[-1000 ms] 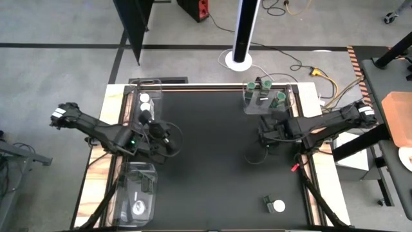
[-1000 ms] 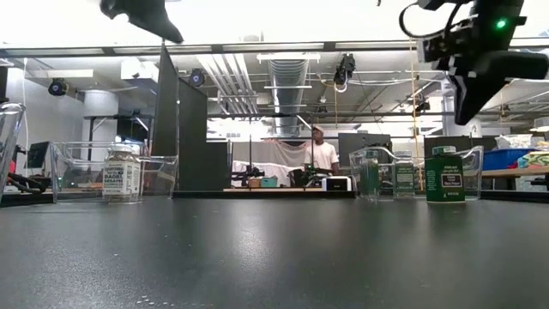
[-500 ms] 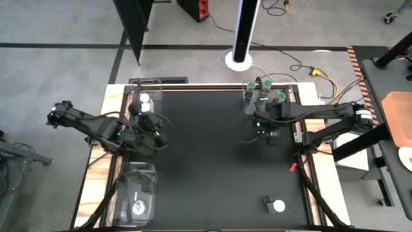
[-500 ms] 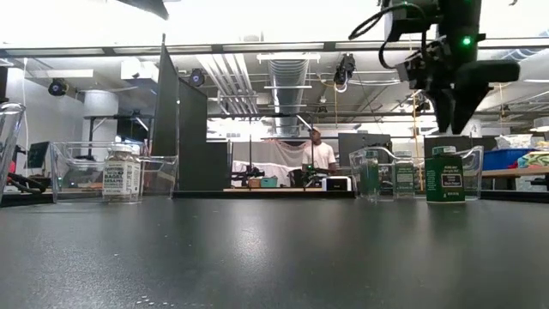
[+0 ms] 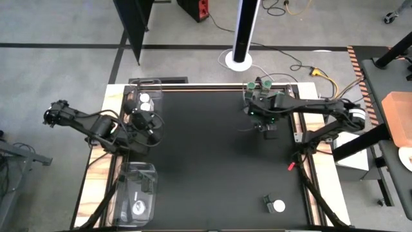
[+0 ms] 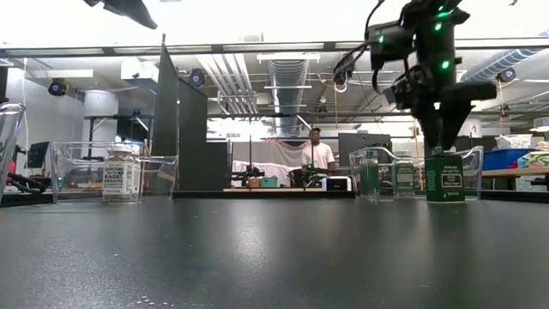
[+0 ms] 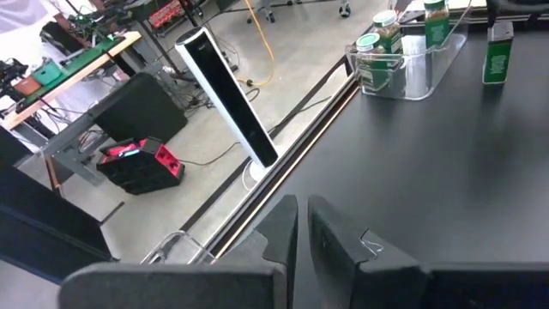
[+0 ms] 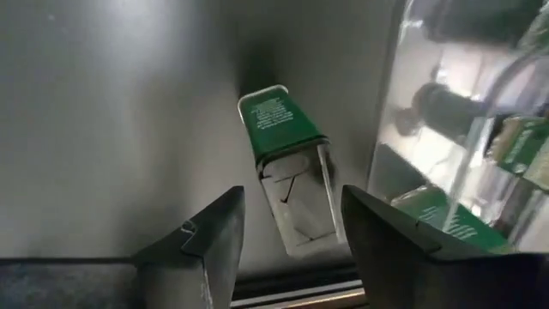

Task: Sort spices by type
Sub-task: Put the top black seasoning can into the bottom left transparent bin

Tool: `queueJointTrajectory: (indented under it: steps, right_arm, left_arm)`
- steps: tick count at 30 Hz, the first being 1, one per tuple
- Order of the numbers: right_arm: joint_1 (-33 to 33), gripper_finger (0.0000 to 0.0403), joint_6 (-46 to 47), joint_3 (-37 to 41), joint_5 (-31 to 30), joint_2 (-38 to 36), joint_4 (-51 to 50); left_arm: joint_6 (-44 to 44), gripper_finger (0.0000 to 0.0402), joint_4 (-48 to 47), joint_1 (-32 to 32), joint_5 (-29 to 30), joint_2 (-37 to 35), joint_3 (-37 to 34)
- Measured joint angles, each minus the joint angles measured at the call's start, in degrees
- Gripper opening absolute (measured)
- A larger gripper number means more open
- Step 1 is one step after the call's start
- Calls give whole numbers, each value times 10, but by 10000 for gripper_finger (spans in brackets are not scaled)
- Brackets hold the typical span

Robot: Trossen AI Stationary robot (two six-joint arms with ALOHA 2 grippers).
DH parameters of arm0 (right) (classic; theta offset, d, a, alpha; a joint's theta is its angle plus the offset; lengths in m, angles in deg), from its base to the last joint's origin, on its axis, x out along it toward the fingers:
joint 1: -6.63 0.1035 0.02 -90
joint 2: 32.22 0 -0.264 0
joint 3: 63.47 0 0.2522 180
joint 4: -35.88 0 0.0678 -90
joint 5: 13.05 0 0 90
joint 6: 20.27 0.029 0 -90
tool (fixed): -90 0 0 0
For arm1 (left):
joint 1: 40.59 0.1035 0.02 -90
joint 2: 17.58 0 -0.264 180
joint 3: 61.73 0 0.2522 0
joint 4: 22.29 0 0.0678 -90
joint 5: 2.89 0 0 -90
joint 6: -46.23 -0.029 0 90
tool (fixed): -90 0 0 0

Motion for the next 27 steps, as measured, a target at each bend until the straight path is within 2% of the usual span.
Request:
queueJointTrajectory:
  steps: [12, 17, 21, 27]
  right_arm:
    - [-21, 209, -40, 1, 9, 85, 1]
    - [-20, 179, -53, 2, 10, 112, 2]
    - [-20, 117, -36, 0, 14, 119, -6]
    - [10, 117, 26, -35, 76, 77, -33]
  left_arm:
    - [11, 16, 1, 0, -5, -2, -7]
    - [14, 16, 2, 0, -11, 2, -7]
    - [15, 16, 3, 0, -34, 10, -7]
    - [18, 16, 24, 0, -96, 38, -10]
